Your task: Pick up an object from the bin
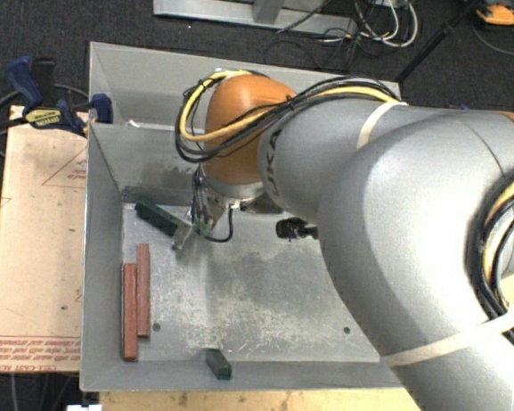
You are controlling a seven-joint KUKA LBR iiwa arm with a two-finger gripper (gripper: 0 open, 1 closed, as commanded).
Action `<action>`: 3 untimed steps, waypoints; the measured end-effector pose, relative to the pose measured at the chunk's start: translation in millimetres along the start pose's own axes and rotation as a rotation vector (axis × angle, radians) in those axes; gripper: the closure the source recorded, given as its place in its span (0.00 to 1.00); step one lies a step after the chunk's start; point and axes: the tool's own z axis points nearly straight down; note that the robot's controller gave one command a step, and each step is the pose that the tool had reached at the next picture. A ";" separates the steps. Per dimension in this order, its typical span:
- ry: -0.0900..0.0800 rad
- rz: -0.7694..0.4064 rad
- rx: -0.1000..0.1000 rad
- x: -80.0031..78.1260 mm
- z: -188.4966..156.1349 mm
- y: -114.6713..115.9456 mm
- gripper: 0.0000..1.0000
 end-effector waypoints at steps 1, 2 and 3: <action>-0.008 -0.092 0.004 29.6 3.0 44.2 1.00; -0.008 -0.171 0.005 21.2 3.4 64.8 1.00; -0.005 -0.151 -0.007 38.8 -144.5 44.0 1.00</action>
Offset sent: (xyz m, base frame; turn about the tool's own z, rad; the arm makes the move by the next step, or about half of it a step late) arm -0.0059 0.0570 -0.0049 -0.0919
